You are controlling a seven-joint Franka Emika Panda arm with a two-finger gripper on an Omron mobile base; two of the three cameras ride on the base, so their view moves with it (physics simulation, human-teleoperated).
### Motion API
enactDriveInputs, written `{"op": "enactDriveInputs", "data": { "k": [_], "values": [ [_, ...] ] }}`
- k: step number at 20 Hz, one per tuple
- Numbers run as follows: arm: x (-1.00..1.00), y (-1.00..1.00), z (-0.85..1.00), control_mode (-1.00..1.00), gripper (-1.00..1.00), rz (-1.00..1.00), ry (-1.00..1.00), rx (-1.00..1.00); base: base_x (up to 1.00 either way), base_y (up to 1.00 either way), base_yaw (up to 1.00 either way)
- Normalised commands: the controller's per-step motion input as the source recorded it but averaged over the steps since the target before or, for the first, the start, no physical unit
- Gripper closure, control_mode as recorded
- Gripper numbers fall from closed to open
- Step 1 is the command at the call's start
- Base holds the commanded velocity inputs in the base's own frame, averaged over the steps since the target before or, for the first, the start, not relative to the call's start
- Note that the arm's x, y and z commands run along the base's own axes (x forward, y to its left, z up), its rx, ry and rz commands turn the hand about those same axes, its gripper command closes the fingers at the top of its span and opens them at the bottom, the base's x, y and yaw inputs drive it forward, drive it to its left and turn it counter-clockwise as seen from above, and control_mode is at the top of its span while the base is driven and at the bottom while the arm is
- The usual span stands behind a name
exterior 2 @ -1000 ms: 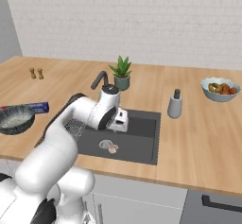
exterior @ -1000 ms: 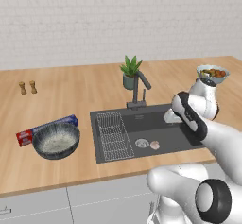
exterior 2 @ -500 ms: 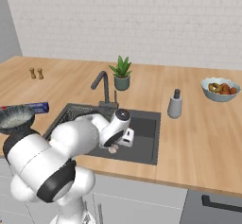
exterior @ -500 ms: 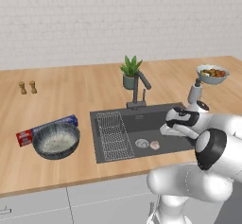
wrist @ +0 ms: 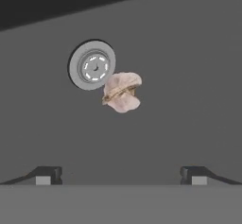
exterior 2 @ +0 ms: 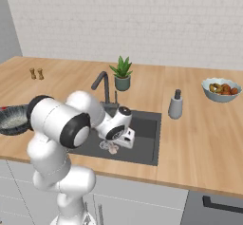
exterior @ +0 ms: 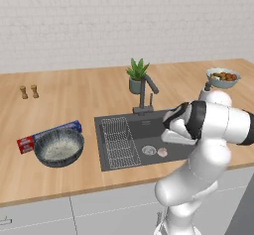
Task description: Pick the garlic from the sink and place it in the bowl. Then pick the bowl and place it in the microwave. Then close the microwave door and press the start button.
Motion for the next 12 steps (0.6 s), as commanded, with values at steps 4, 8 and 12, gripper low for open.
{"op": "enactDriveInputs", "data": {
  "k": [4, 8, 12],
  "values": [
    [0.18, 0.0, -0.54, -1.0, -1.0, 0.0, 0.07, 0.0, 0.0, 0.0, 0.0],
    [0.26, 0.09, -0.35, -1.0, -1.0, 0.0, 0.02, 0.0, 0.0, 0.0, 0.0],
    [0.32, 0.22, -0.3, -1.0, -1.0, 0.0, 0.03, 0.0, 0.0, 0.0, 0.0]
  ]
}}
